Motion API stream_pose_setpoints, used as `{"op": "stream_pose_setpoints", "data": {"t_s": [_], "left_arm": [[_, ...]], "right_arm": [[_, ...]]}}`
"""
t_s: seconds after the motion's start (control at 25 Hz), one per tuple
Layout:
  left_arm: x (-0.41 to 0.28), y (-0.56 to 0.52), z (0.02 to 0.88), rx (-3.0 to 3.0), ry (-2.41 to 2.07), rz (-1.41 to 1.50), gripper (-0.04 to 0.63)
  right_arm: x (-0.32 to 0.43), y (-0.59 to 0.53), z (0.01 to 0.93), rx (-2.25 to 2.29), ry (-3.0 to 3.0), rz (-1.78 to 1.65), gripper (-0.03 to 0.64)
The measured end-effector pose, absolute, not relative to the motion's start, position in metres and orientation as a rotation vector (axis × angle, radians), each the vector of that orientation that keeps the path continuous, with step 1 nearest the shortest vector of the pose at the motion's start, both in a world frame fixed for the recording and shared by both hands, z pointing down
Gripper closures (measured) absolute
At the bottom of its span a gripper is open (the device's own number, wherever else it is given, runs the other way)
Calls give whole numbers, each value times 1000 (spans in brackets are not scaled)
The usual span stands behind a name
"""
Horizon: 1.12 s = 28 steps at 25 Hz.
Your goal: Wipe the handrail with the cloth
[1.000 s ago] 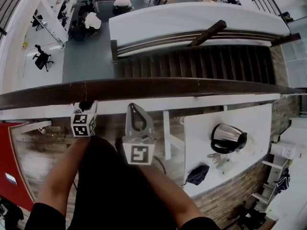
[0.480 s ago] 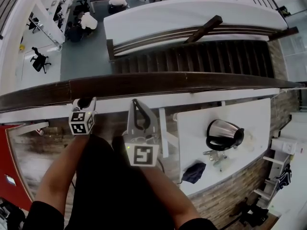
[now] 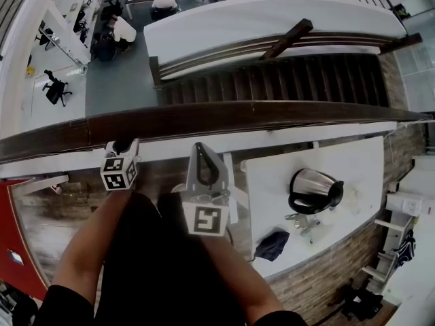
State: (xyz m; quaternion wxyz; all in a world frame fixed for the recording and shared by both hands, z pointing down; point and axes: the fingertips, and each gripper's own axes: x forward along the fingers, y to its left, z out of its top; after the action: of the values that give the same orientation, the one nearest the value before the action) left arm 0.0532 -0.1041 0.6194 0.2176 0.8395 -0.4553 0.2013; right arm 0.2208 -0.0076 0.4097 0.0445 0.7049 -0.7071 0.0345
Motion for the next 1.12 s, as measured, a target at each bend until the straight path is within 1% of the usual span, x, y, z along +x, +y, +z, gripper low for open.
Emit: {"op": "stream_pose_setpoints", "data": {"t_s": [0.24, 0.52, 0.68, 0.84, 1.04, 1.12], "left_arm": [[68, -103, 618, 2360, -1220, 576, 465], [66, -101, 617, 2381, -1177, 551, 465], [59, -102, 609, 2366, -1182, 519, 463], [24, -95, 613, 2316, -1233, 517, 463], [-50, -90, 620, 2170, -1363, 487, 463], [-80, -87, 623, 2150, -1394, 539, 463]], "right_arm": [[235, -5, 410, 2188, -2124, 119, 615], [244, 3, 417, 2207, -2090, 138, 615], [237, -4, 414, 2187, -2125, 115, 615], [206, -11, 413, 2113, -2205, 105, 615], [149, -24, 422, 1997, -2306, 146, 615], [123, -29, 420, 1966, -2349, 138, 615]]}}
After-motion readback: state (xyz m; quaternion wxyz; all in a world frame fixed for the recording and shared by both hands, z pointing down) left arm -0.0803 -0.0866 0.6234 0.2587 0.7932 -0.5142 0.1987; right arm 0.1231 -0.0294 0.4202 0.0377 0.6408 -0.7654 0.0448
